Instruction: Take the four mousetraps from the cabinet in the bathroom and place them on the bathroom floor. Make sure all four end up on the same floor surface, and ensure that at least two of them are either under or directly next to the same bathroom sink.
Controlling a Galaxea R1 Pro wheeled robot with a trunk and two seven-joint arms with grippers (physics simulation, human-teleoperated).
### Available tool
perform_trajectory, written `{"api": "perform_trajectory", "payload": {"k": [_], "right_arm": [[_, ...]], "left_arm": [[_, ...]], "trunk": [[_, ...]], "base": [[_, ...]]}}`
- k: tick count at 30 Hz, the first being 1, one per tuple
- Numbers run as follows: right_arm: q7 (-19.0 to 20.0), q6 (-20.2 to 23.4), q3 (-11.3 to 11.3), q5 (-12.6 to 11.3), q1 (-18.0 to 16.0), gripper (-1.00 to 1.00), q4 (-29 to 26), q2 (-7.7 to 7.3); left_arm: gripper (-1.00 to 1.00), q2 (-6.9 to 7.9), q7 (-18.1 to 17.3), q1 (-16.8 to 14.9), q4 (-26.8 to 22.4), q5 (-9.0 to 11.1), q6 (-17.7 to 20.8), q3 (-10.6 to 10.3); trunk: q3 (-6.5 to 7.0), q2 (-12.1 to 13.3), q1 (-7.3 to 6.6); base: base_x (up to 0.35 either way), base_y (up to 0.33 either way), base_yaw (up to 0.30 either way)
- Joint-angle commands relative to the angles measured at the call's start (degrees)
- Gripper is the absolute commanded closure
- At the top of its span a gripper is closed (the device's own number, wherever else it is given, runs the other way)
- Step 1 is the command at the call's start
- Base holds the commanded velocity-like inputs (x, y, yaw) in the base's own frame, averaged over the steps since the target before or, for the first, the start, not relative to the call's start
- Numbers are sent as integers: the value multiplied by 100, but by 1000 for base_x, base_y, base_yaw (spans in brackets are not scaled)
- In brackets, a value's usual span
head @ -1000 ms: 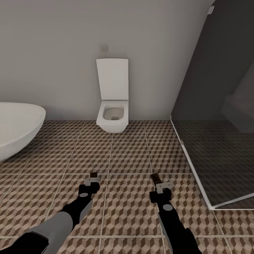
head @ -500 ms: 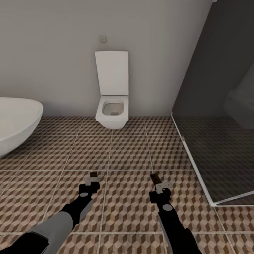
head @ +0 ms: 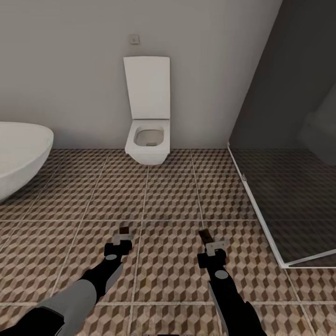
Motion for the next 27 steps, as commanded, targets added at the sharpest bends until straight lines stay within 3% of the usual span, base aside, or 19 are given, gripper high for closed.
{"api": "perform_trajectory", "payload": {"k": [1,27], "right_arm": [[-14,45,11,40,-2,100,-7,-1],[-16,45,11,40,-2,100,-7,5]], "left_arm": [[100,2,54,-5,4,46,-20,-53],[100,2,52,-5,9,46,-20,-59]], "trunk": [[-31,-43,22],[-736,-1086,593]], "base": [[0,0,0],[0,0,0]]}}
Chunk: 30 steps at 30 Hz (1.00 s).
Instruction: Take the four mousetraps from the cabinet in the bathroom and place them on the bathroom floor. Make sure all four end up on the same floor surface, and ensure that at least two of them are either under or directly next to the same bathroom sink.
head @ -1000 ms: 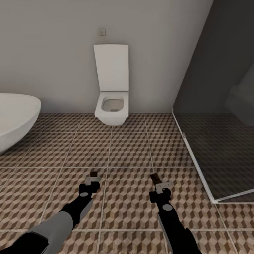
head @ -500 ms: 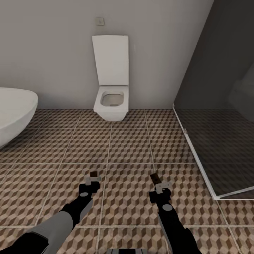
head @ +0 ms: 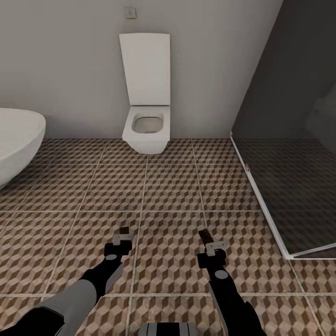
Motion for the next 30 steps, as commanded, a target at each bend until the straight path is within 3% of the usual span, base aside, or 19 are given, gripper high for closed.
{"api": "perform_trajectory", "payload": {"k": [1,23,30], "right_arm": [[-16,45,11,40,-2,100,-7,-1],[-11,42,11,48,-2,100,-10,-14],[143,20,11,57,-2,100,-12,-56]], "left_arm": [[100,2,54,-4,6,46,-20,-53],[100,2,48,-4,8,46,-20,-56],[100,2,44,-4,10,46,-20,-87]], "trunk": [[-31,-43,22],[-617,-925,505],[-625,-925,505]], "base": [[0,0,0],[0,0,3],[0,0,4]]}}
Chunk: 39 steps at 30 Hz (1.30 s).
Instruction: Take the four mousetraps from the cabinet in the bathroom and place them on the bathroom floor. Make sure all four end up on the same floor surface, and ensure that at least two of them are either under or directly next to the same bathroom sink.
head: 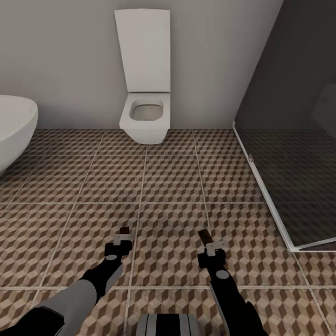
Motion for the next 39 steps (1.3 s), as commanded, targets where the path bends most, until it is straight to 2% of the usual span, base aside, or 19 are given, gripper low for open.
{"api": "perform_trajectory", "payload": {"k": [1,8,14,17,24,39], "right_arm": [[64,40,11,43,-1,100,-7,-5],[490,33,-4,83,-1,100,-11,-41],[575,31,-18,75,-1,100,-12,-300],[644,27,-22,75,-1,100,-12,-379],[853,-55,-32,89,-1,100,-20,-420],[904,-192,-21,64,-1,100,-67,-425]], "left_arm": [[100,2,51,-4,6,47,-20,-85],[100,2,47,-4,28,55,-20,-291],[100,-9,32,3,51,56,-18,-319],[100,-18,30,7,54,56,-19,-321],[100,-18,30,18,148,56,-20,-322],[100,-15,29,49,257,56,-20,-322]], "trunk": [[-3,-1,-1],[-4,-1,-1],[-4,-1,-1],[-4,-1,-1],[-4,-1,-1],[-4,-1,-1]], "base": [[0,0,0],[0,0,0],[0,0,0],[0,0,0],[0,0,0],[0,0,0]]}}
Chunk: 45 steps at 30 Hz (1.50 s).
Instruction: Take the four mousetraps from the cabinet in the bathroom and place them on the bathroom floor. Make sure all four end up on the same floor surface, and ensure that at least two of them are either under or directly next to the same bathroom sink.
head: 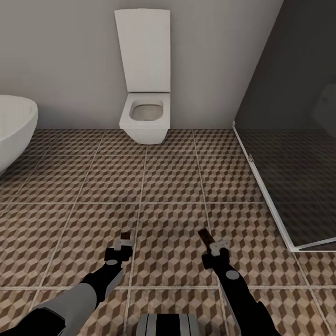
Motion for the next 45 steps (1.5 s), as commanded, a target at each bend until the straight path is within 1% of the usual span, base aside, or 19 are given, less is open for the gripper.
{"api": "perform_trajectory", "payload": {"k": [1,4,7,34,38,45], "right_arm": [[34,21,-5,49,-1,100,-22,6],[34,-13,-2,47,-1,100,-55,18],[37,-25,-1,44,-1,100,-66,24],[55,-30,0,42,-1,100,-69,27],[56,-30,0,42,-1,100,-67,27],[48,-38,9,42,-1,100,-70,27]], "left_arm": [[100,2,50,-4,5,48,-19,-53],[100,2,50,-4,6,48,-19,-53],[100,2,50,0,6,48,-19,-53],[100,2,50,4,6,48,-19,-53],[100,2,50,5,6,48,-19,-53],[100,2,50,5,6,48,-19,-53]], "trunk": [[-3,-1,-1],[-7,-1,-1],[-72,-122,65],[-754,-1205,658],[-874,-1210,668],[-892,-1210,668]], "base": [[0,0,0],[0,0,0],[0,0,0],[0,0,0],[0,0,0],[0,0,0]]}}
